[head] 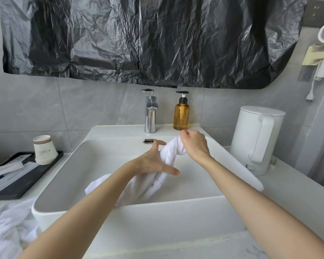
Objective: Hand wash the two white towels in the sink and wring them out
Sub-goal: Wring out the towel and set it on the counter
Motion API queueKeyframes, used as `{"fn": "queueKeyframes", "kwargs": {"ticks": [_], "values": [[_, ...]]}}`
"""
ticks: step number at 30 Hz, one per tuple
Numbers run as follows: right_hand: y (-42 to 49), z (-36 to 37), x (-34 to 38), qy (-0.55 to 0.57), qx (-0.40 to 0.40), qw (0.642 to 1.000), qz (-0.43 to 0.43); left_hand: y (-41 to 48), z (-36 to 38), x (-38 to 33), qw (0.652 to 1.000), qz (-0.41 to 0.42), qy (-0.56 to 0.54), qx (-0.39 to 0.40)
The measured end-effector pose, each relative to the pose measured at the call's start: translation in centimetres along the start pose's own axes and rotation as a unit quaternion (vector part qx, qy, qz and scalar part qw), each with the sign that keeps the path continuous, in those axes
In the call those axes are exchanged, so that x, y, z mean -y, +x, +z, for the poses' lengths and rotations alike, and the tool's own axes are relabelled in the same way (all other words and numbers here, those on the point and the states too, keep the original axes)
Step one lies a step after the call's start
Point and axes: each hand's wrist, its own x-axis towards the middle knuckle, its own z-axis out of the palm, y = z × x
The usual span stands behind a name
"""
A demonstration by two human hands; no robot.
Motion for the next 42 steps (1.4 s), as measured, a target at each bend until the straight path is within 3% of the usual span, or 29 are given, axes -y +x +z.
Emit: {"fn": "queueKeyframes", "kwargs": {"ticks": [4, 6, 9, 13, 15, 17, 19, 21, 24, 25, 27, 29, 31, 36, 42], "values": [[0.7, -0.5, -0.2, 0.04, -0.036, 0.996, 0.077, 0.3, 0.4, -0.1, 0.999, -0.024, 0.03, -0.016], [1.0, -0.7, -0.5, 0.018, -0.015, 0.992, 0.121, 0.6, 0.7, 0.1, 0.995, -0.009, 0.076, -0.068], [1.0, -0.7, -1.1, -0.014, 0.1, 0.978, 0.182, 0.8, 0.8, 0.5, 0.952, 0.028, 0.248, -0.179], [1.0, -0.9, -1.2, -0.026, 0.246, 0.939, 0.24, 1.3, 0.8, 1.3, 0.898, 0.104, 0.366, -0.222], [0.7, -1.2, -1.2, -0.033, 0.294, 0.923, 0.247, 1.6, 0.7, 1.5, 0.891, 0.117, 0.379, -0.223], [0.6, -1.2, -1.6, -0.025, 0.298, 0.921, 0.248, 1.8, 0.8, 1.8, 0.912, 0.106, 0.339, -0.205], [0.5, -0.8, -2.2, -0.01, 0.247, 0.951, 0.184, 1.9, 0.5, 2.2, 0.947, 0.066, 0.265, -0.172], [0.4, -0.1, -2.7, -0.038, 0.155, 0.987, -0.007, 2.0, 0.1, 2.4, 0.972, 0.02, 0.177, -0.152], [-0.1, 0.8, -2.3, -0.087, 0.08, 0.95, -0.288, 1.9, -0.3, 1.9, 0.991, -0.005, 0.026, -0.128], [-0.3, 1.1, -2.0, -0.127, 0.061, 0.93, -0.34, 1.8, -0.3, 1.6, 0.993, -0.004, -0.03, -0.117], [-0.7, 1.3, -1.6, -0.187, 0.02, 0.912, -0.365, 1.5, -0.3, 1.1, 0.991, -0.006, -0.093, -0.096], [-1.1, 1.0, -1.1, -0.213, -0.011, 0.914, -0.344, 1.3, 0.0, 0.8, 0.994, 0.002, -0.06, -0.095], [-1.5, 0.7, -0.8, -0.263, 0.001, 0.914, -0.309, 1.2, 0.5, 0.7, 0.993, 0.031, 0.043, -0.101], [-1.3, 0.9, -0.5, -0.29, 0.107, 0.929, -0.203, 0.6, 1.4, 0.3, 0.941, 0.062, 0.301, -0.138], [-1.3, 0.6, -0.7, -0.221, 0.232, 0.943, -0.088, 0.7, 1.7, 0.2, 0.898, 0.113, 0.398, -0.147]]}}
